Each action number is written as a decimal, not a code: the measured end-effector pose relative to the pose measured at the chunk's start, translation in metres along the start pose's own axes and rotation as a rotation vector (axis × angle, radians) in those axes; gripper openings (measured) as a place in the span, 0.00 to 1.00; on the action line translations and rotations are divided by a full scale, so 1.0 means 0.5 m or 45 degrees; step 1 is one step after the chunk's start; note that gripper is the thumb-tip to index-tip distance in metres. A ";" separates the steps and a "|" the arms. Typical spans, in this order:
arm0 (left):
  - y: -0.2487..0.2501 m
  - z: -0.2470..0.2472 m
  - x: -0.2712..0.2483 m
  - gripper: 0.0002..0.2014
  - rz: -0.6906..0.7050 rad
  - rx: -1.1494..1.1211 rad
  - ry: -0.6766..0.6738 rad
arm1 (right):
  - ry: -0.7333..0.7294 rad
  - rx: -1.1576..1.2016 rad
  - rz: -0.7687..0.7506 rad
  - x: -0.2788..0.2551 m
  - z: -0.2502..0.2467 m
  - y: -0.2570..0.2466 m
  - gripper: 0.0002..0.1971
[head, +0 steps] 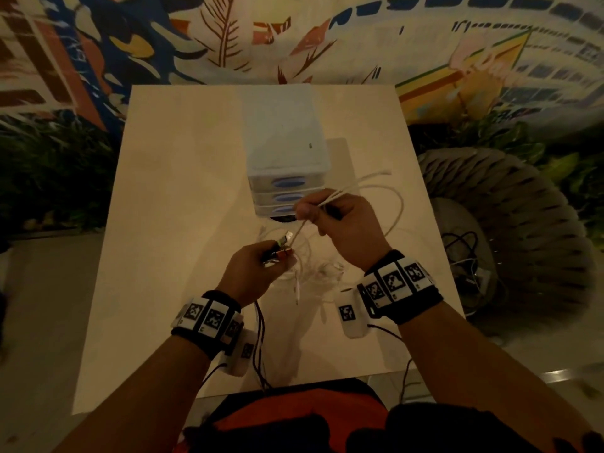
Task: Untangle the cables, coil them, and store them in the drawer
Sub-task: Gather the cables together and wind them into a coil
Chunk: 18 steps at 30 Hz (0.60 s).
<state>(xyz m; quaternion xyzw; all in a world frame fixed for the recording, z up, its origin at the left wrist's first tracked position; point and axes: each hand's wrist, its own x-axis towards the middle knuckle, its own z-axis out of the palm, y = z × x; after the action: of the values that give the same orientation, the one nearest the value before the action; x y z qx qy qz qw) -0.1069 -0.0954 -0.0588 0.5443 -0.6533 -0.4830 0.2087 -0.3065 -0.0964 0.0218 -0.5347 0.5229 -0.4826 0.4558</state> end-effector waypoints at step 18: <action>0.018 0.000 -0.014 0.08 -0.005 -0.260 0.155 | 0.044 -0.065 0.282 -0.040 -0.018 0.081 0.07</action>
<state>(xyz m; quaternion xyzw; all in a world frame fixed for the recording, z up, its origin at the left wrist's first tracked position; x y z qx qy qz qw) -0.1091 -0.0895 -0.0493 0.5496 -0.5858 -0.5137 0.3015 -0.3198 -0.0777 -0.0182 -0.4768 0.5987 -0.4248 0.4835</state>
